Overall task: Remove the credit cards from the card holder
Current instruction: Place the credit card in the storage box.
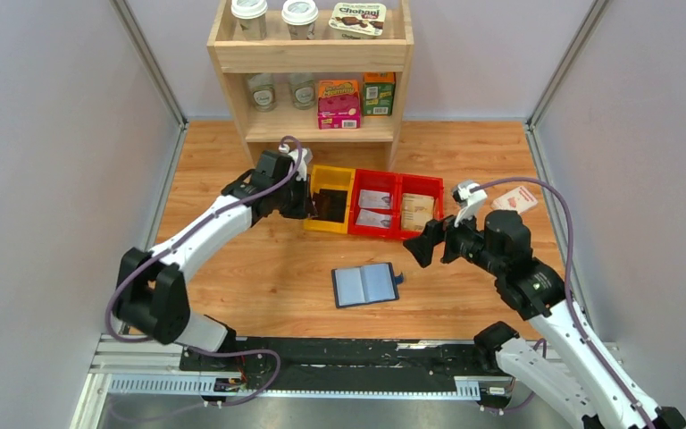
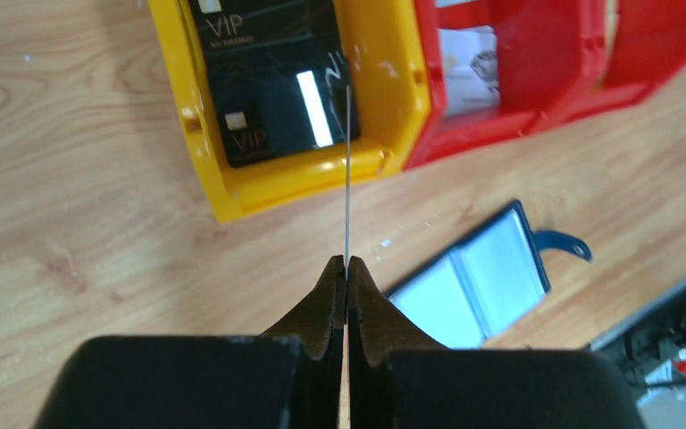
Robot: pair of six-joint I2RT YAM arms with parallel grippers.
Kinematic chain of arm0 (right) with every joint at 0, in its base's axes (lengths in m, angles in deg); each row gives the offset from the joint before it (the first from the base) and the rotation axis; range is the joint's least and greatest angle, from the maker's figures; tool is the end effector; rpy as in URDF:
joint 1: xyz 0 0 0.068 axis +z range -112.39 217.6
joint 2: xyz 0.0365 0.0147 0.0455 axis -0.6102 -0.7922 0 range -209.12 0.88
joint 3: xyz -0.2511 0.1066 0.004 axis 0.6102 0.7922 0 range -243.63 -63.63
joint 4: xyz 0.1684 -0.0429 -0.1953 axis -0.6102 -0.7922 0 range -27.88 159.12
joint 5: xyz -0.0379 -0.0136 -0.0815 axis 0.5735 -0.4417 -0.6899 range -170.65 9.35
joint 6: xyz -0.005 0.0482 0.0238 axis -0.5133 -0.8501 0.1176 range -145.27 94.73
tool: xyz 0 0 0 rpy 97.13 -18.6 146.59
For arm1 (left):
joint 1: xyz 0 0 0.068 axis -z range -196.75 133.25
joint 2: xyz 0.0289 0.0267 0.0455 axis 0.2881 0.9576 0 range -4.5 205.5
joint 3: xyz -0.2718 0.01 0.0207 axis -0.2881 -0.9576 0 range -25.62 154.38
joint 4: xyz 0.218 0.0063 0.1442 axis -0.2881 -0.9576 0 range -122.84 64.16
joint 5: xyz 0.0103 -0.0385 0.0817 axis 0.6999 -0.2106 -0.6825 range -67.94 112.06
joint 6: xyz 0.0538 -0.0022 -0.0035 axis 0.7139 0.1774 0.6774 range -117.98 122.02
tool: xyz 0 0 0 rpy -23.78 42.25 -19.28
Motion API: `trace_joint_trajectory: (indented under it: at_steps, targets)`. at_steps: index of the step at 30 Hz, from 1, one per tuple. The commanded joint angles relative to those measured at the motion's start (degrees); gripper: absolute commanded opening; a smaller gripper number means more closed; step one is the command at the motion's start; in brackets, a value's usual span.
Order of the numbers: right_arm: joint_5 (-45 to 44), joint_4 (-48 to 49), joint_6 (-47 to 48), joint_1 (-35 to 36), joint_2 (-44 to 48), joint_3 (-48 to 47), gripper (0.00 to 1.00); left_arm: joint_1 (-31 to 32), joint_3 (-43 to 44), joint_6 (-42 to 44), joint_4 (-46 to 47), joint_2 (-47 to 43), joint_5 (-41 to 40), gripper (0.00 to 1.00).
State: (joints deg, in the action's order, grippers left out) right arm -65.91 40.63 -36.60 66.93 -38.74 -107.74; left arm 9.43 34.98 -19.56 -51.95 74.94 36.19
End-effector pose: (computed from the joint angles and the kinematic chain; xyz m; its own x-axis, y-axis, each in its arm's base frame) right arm 0.1308 0.0839 0.3167 -0.4804 -0.0520 -0.8755 -0.5935 0.7543 0.2809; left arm 0.2651 -0.1399 0.2739 -0.8040 -0.0024 -0.5947 0.3087 0.8531 -0.4207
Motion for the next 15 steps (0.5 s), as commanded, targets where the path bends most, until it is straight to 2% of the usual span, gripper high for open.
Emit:
trace_joint_trajectory:
  at_steps: [1,4,8,11,15]
  targets:
    - [-10.7,-1.7,-1.2,-0.2,6.3,1.3,1.0,-0.2,7.9,1.5,-2.6,9.0,-3.9,0.0]
    - [-11.6,-1.5,-1.2,-0.2,10.1,2.2,1.0,-0.5,13.2,1.2,-3.9,16.1,-3.1,0.0]
    - [-13.1,-1.9,-1.2,-0.2,13.5,2.8,1.0,-0.4,16.5,0.1,-3.2,20.7,1.6,0.0]
    - [-13.5,-1.8,-1.4,-0.2,14.6,3.0,1.0,-0.4,16.7,-0.8,-1.3,22.5,5.6,0.01]
    - [-13.8,-1.9,-1.5,-0.2,14.7,2.9,1.0,-0.4,16.7,-1.9,-0.9,24.4,6.7,0.04]
